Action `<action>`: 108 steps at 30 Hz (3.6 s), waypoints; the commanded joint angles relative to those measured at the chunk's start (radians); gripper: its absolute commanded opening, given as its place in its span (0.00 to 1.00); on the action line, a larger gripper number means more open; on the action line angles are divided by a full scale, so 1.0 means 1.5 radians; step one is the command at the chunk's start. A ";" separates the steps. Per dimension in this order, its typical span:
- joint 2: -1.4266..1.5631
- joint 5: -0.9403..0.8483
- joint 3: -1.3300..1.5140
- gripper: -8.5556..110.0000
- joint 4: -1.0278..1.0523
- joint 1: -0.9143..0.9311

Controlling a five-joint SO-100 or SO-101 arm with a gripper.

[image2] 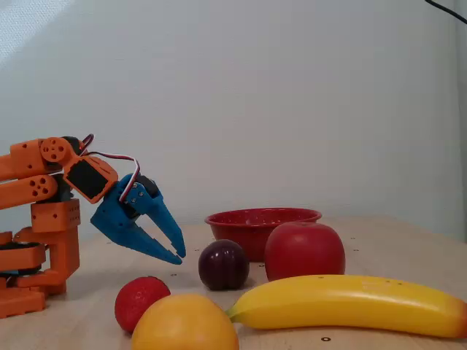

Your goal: Put the plum in the red bowl.

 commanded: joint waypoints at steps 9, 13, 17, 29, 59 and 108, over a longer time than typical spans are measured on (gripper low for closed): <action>0.007 0.028 0.005 0.07 -0.004 0.018; -0.002 0.032 0.003 0.07 -0.008 0.018; -0.043 0.065 -0.016 0.07 -0.022 0.017; -0.246 0.133 -0.222 0.07 0.027 0.016; -0.778 0.150 -0.737 0.49 0.347 0.010; -1.171 0.146 -0.902 0.51 0.263 0.045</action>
